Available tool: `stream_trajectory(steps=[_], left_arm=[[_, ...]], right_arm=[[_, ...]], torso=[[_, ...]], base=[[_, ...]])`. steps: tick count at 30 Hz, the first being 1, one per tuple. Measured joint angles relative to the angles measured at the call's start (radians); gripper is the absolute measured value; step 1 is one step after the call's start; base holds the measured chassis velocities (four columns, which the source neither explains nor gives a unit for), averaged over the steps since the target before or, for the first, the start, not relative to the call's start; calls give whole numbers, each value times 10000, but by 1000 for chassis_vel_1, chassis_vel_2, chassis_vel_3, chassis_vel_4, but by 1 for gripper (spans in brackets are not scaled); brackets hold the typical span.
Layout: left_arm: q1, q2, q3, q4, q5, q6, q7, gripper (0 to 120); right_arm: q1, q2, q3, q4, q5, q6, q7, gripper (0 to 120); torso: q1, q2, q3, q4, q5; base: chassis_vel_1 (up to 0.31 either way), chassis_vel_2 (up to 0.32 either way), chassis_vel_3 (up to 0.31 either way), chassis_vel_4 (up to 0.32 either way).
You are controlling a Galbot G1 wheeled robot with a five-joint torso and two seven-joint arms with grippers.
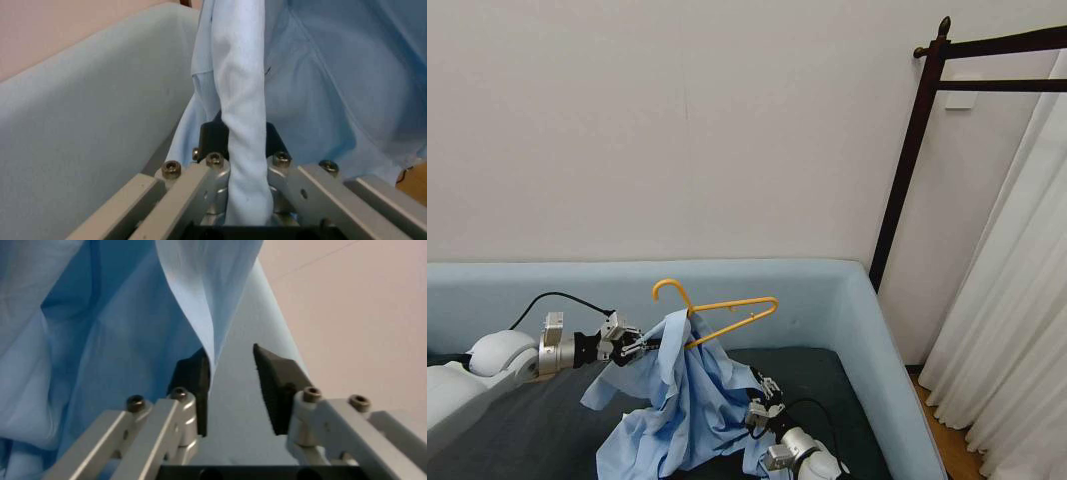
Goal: Pick up the clothes from the sofa and hang them on the clothes hanger.
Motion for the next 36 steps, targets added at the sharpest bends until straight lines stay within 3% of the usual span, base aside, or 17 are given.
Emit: stream_trajectory(steps=[6, 11, 14, 18, 19, 23, 26, 33, 36], left_arm=[[85, 79, -62, -119, 1, -14, 29, 1], [197, 138, -193, -119, 7, -94, 94, 1], [386, 139, -397, -51, 21, -159, 130, 1], [658, 259, -567, -61, 233, -363, 372, 1], [658, 259, -567, -61, 233, -363, 372, 1], [731, 302, -765, 7, 115, -403, 433, 1], [756, 314, -904, -25, 88, -456, 466, 1], [2084, 600, -2578, -854, 22, -495, 568, 1], [2520, 725, -2988, -932, 152, -527, 676, 1]], right_arm=[[168, 107, -140, -157, 66, 325, -224, 1], [209, 40, -134, -133, 333, 626, -531, 0], [201, -159, -86, 192, 1260, 610, -669, 0], [331, -951, -18, 1512, 3993, -32, -1153, 0], [331, -951, -18, 1512, 3993, -32, -1153, 0], [849, -1944, -95, 3064, 6401, -1293, -1650, 0], [1324, -2283, -130, 3414, 7633, -1943, -1786, 0], [2216, -2768, 466, 3990, 10542, -3396, -1957, 0], [2288, -2953, 783, 4244, 11077, -3669, -2008, 0]], torso=[[0, 0, 0, 0, 1], [0, -1, 1, 1, 3], [0, 0, 0, 0, 3], [0, 0, 0, 0, 2], [0, 0, 0, 0, 2], [-1, 0, 0, -1, 0], [0, -1, 0, -1, 1], [0, 0, 0, 1, 4], [0, 0, 0, 3, 2]], base=[[0, 0, 0, 0], [0, 0, 0, 0], [0, 0, 0, 0], [0, 0, 0, 0], [0, 0, 0, 0], [0, 0, 0, 0], [0, 0, 0, 0], [0, 0, 0, 0], [0, 0, 0, 0]])
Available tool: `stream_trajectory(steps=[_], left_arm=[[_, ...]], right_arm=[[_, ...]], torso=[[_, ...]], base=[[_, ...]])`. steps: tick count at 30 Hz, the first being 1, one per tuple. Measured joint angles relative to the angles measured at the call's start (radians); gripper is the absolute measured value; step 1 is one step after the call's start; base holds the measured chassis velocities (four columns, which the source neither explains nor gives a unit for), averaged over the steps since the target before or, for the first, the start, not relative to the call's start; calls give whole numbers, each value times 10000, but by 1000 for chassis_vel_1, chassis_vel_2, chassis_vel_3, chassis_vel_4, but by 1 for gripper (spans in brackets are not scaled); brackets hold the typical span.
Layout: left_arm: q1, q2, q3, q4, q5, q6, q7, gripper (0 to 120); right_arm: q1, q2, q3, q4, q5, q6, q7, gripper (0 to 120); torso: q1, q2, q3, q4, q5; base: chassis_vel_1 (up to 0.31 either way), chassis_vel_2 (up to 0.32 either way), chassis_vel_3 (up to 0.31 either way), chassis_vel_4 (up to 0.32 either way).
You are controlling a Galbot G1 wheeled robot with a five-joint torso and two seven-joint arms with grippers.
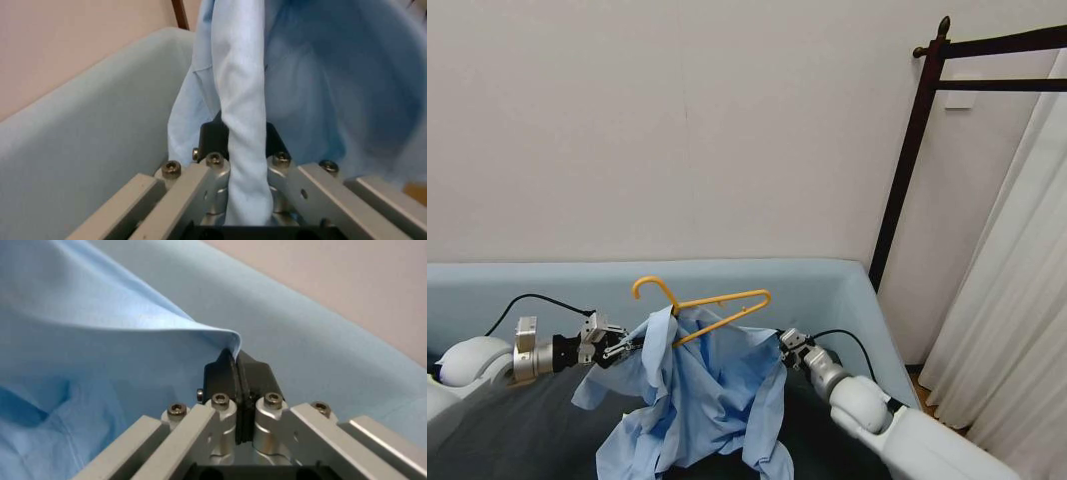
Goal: Pick up the clothes from the sofa and hang them on the clothes hanger.
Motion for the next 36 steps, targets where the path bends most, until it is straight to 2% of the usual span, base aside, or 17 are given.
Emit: stream_trajectory(steps=[2, 5, 7, 14, 20, 25, 31, 35, 36], left_arm=[[490, 85, -423, -56, 188, -84, 17, 1], [573, 92, -497, -64, 241, -106, 17, 1], [1216, 238, -1028, -317, 520, -189, 10, 1], [1333, 446, -1124, -429, 1063, -299, 55, 1], [1301, 537, -1131, -542, 1400, -331, -72, 1], [1227, 493, -1086, -495, 2179, -494, -517, 1], [706, 172, -586, -323, 2384, -272, -1383, 1], [-443, -152, 532, -333, 1560, 17, -2050, 1], [-443, -152, 532, -333, 1560, 17, -2050, 1]], right_arm=[[10, -283, 308, 402, 403, -195, -40, 0], [10, -329, 342, 479, 462, -228, -41, 0], [3, -1021, 650, 1620, 1008, -523, -45, 0], [164, -1676, 1109, 2926, 1744, -1020, 18, 0], [320, -1900, 1373, 3182, 2112, -1214, 70, 0], [152, -2195, 1753, 3714, 2119, -1237, 33, 0], [-433, -2685, 2158, 4971, 2032, -1185, -45, 0], [-978, -2809, 2211, 5972, 1709, -1132, -63, 0], [-978, -2809, 2211, 5972, 1709, -1132, -63, 0]], torso=[[0, 0, 0, -1, 0], [0, 0, 0, -1, -1], [0, 0, 0, -4, -1], [-1, 0, -1, -4, -1], [0, 1, -1, -3, 0], [0, 0, -1, -2, 0], [-1, 0, -1, -3, -2], [-1, 1, -1, -5, -3], [-1, 1, -1, -5, -3]], base=[[0, 0, 0, 0], [0, 0, 0, 0], [0, 0, 0, 0], [0, 0, 0, 0], [0, 0, 0, 0], [0, 0, 0, 0], [0, 0, 0, 0], [0, 0, 0, 0], [0, 0, 0, 0]])
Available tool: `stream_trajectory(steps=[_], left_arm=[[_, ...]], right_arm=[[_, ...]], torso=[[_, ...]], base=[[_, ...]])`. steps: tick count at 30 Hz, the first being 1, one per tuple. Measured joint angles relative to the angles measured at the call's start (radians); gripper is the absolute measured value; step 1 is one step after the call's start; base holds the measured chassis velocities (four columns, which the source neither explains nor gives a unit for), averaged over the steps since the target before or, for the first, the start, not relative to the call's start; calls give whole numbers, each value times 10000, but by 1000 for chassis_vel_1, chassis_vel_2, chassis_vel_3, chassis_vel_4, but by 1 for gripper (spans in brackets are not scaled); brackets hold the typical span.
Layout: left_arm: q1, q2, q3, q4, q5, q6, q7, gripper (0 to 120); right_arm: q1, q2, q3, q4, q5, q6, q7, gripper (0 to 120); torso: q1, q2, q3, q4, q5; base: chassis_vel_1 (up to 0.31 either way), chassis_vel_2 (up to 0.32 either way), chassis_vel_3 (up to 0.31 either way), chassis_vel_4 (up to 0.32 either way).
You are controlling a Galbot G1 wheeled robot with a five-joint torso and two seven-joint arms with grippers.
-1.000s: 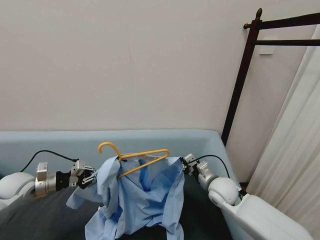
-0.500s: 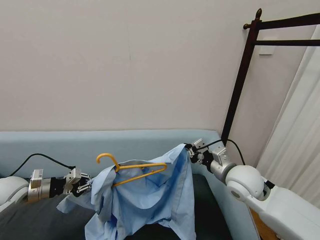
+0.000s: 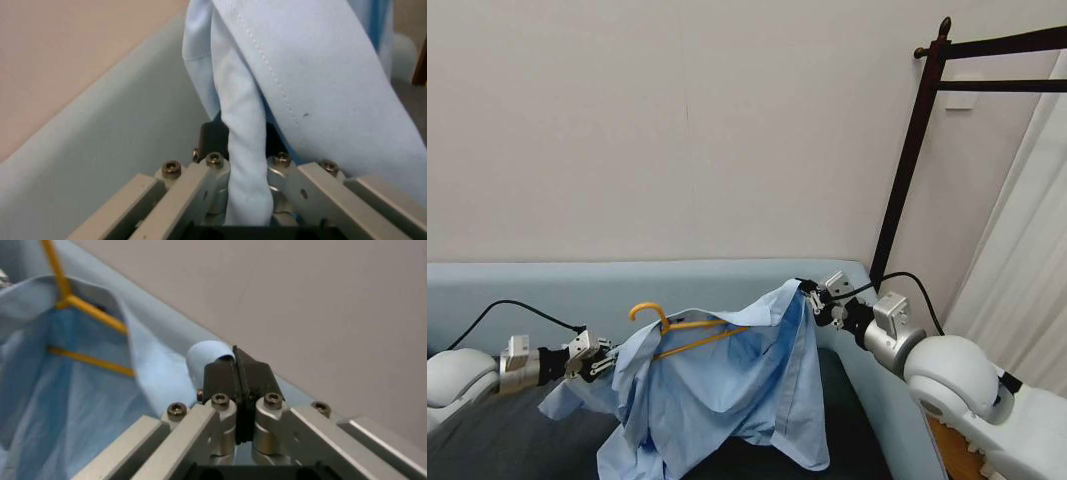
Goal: Pick up the clothes from the sofa and hang them on the clothes hanger.
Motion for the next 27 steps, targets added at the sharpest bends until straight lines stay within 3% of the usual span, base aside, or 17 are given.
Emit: stream_trajectory(steps=[5, 16, 20, 27], left_arm=[[-2527, -205, 2203, 292, -901, 357, -125, 1], [-5697, -747, 4647, 924, -1488, 628, -91, 1], [-7310, -1388, 6173, 1474, -1691, 639, -116, 1], [-9072, -2115, 7493, 2344, -2086, 513, 394, 1]], right_arm=[[-1090, 51, 188, 922, -682, 245, -200, 0], [-2678, 389, 454, 1599, -1260, 513, -520, 0], [-3288, 579, 372, 1513, -1617, 799, -874, 0], [-4051, 822, 264, 1046, -2205, 1157, -1240, 0]], torso=[[1, 0, 2, -1, 2], [0, 0, 1, 3, 0], [1, -1, 2, 0, -2], [1, 0, 2, -2, 3]], base=[[0, 0, 0, 0], [0, 0, 0, 0], [0, 0, 0, 0], [0, 0, 0, 0]])
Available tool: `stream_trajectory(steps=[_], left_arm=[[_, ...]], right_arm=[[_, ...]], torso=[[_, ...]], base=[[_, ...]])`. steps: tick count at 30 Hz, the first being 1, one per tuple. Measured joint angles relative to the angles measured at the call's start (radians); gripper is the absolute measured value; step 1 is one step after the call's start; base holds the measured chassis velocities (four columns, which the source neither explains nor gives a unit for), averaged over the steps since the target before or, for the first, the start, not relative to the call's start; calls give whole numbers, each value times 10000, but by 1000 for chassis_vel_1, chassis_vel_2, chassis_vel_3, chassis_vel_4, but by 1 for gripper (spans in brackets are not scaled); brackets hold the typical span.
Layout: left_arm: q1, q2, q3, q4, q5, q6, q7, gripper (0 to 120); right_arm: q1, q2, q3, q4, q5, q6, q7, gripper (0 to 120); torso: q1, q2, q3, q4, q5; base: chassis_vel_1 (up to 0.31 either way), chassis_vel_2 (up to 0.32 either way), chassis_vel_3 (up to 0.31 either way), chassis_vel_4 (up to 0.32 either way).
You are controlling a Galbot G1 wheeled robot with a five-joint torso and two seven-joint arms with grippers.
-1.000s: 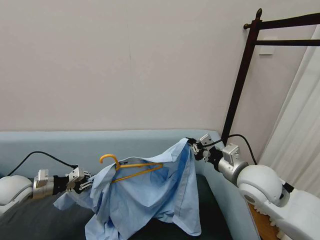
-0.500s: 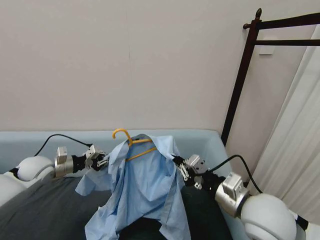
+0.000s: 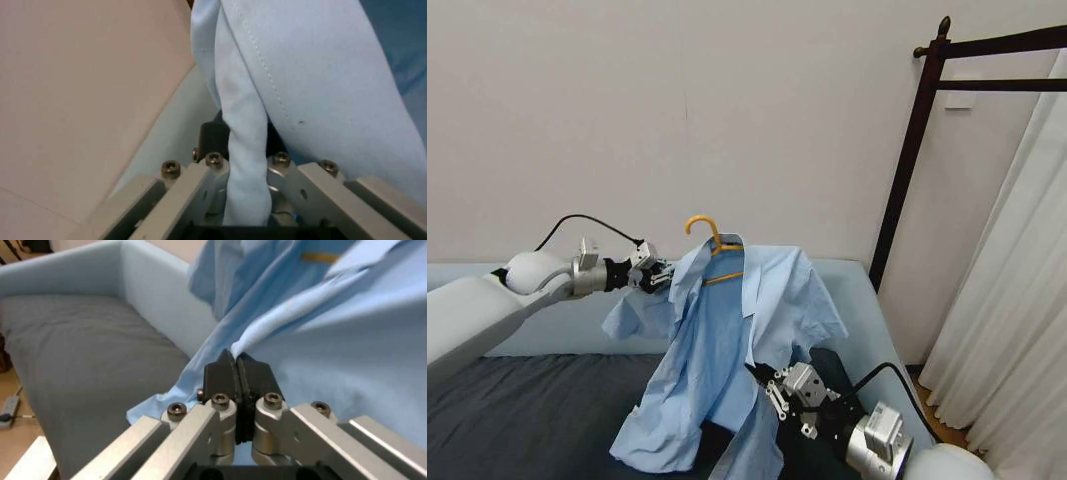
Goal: Pick up the clothes from the sofa and hang them on the clothes hanger.
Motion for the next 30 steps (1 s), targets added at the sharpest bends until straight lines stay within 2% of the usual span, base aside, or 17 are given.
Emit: stream_trajectory(steps=[4, 8, 15, 20, 22, 25, 26, 28, 30], left_arm=[[-801, -315, 619, 385, -255, -57, 475, 1], [-1585, -663, 1182, 655, -673, 25, 1124, 1], [-2242, -1135, 1524, 1231, -756, 9, 1665, 1], [-2395, -1450, 1611, 1608, -542, 54, 1664, 1], [-2394, -1489, 1611, 1609, -506, 67, 1644, 1], [-2319, -1571, 1606, 1574, -424, 96, 1508, 1], [-2319, -1571, 1606, 1574, -424, 96, 1508, 1], [-2241, -1610, 1572, 1562, -380, 99, 1449, 1], [-2201, -1636, 1534, 1563, -364, 99, 1402, 1]], right_arm=[[171, 250, -153, -399, 34, 71, 62, 0], [956, 377, -551, -880, 360, 67, 222, 0], [1558, 456, -719, -1442, 218, -57, 501, 2], [1154, 362, -337, -1089, -272, -250, 590, 25], [1087, 384, -291, -989, -348, -271, 725, 26], [938, 372, 52, -620, -242, -436, 1028, 41], [938, 372, 52, -620, -242, -436, 1028, 41], [798, 157, 431, -269, 5, -470, 1016, 52], [660, -22, 720, 7, 174, -468, 906, 54]], torso=[[0, -1, 0, 3, 0], [0, 0, 0, 4, -1], [0, -1, 1, 4, 1], [0, 0, 0, 1, -1], [0, -1, 0, 1, -1], [0, -1, -1, 3, 2], [0, -1, -1, 3, 2], [0, -1, 0, 4, -3], [0, -1, 0, 4, -1]], base=[[0, 0, 0, 0], [0, 0, 0, 0], [0, 0, 0, 0], [0, 0, 0, 0], [0, 0, 0, 0], [0, 0, 0, 0], [0, 0, 0, 0], [0, 0, 0, 0], [0, 0, 0, 0]])
